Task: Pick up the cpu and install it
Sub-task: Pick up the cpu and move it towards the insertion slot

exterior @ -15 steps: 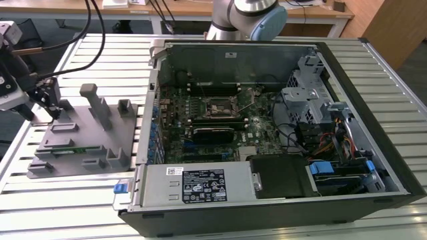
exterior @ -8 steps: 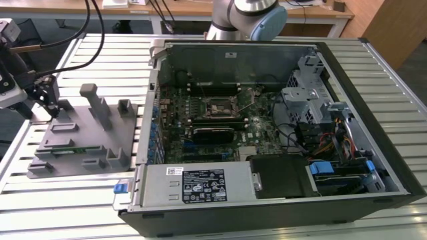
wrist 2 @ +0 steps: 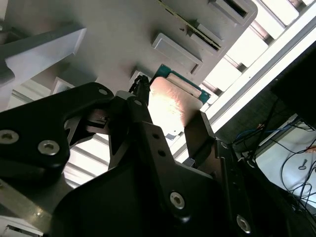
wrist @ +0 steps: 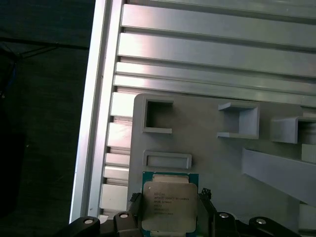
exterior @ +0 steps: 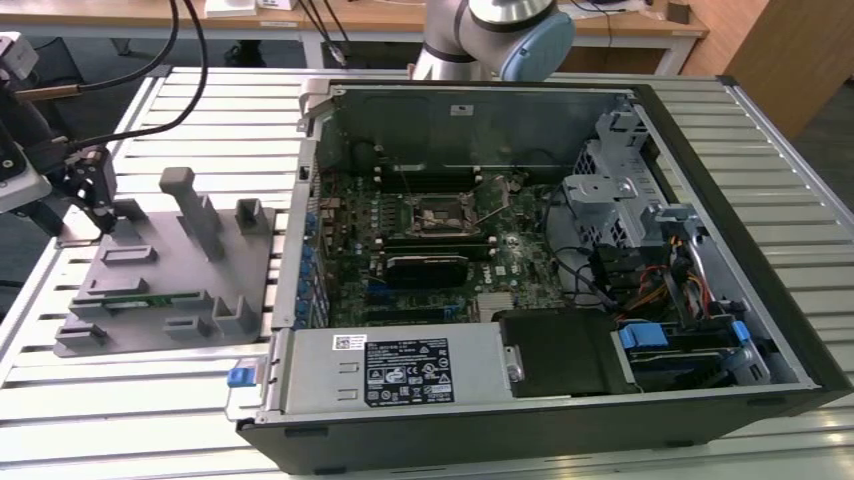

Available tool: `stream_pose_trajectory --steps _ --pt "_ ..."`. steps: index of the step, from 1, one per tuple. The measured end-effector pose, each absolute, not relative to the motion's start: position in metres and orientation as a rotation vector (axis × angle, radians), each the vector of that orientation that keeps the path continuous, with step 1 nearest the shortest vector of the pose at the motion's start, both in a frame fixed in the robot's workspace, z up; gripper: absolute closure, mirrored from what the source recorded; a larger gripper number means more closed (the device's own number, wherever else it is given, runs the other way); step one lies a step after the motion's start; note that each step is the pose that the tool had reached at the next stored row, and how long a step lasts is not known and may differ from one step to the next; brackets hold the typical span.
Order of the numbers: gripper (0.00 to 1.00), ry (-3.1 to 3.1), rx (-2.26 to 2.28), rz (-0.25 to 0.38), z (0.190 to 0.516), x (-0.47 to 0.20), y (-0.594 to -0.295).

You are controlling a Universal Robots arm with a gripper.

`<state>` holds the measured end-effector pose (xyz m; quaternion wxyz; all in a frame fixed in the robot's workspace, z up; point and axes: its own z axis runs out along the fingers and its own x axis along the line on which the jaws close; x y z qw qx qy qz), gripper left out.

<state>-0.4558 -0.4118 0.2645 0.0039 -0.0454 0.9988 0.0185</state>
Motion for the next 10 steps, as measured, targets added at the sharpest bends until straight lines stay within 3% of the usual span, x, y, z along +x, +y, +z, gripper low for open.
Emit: stream_pose_trajectory --steps 10 --pt "0.47 3.130 -0.142 0.058 0.2681 -0.4558 -0.4119"
